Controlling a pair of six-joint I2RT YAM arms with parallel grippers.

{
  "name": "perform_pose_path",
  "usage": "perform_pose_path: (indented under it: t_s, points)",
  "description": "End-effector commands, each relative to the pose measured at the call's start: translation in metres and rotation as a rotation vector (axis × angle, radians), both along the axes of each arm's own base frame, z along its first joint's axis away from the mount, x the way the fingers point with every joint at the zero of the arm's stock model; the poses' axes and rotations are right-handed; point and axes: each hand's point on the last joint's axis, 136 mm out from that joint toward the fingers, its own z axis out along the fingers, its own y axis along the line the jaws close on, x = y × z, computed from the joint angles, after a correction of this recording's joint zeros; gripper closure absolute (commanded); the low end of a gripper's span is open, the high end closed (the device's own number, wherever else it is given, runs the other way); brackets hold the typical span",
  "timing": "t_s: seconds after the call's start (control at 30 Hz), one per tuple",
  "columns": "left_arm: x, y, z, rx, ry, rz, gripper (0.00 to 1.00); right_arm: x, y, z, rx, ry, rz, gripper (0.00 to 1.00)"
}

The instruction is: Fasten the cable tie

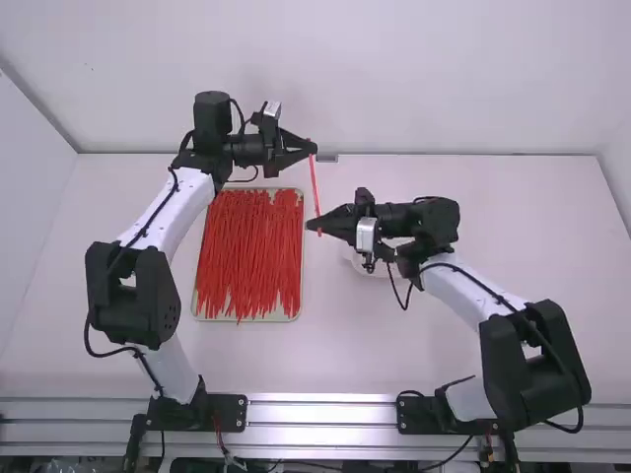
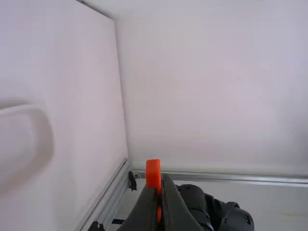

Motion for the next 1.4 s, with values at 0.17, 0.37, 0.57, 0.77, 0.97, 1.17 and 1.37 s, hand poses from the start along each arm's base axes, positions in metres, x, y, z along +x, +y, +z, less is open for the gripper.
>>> perform_pose_path:
  t_s: [0.17, 0.37, 0.57, 0.77, 0.97, 1.17, 1.37]
  points:
    - [-0.008, -0.004, 0.004, 0.002, -0.093, -0.052, 0.98, -0.021, 0.004, -0.017, -0.062, -0.008, 0.120, 1.00]
    - [-0.011, -0.005, 0.009, 0.012, -0.238, -0.090, 0.98, -0.009, 0.006, -0.007, -0.054, 0.159, 0.068, 1.00]
    - [-0.009, -0.005, 0.015, 0.039, -0.438, -0.102, 0.98, 0.027, 0.007, 0.037, 0.061, 0.551, -0.041, 1.00]
    - [-0.007, -0.002, 0.029, 0.058, -0.702, -0.115, 0.99, 0.048, -0.001, 0.064, 0.165, 0.926, -0.030, 1.00]
    - [-0.023, -0.006, 0.049, 0.032, -1.004, -0.201, 0.99, 0.052, -0.004, 0.066, 0.139, 1.239, 0.044, 1.00]
    - [-0.030, -0.006, 0.057, 0.035, -1.228, -0.238, 0.99, 0.067, 0.003, 0.050, 0.137, 1.443, 0.014, 1.00]
    - [-0.046, -0.006, 0.054, 0.004, -1.395, -0.324, 0.98, 0.064, 0.014, 0.043, 0.111, 1.539, 0.029, 1.00]
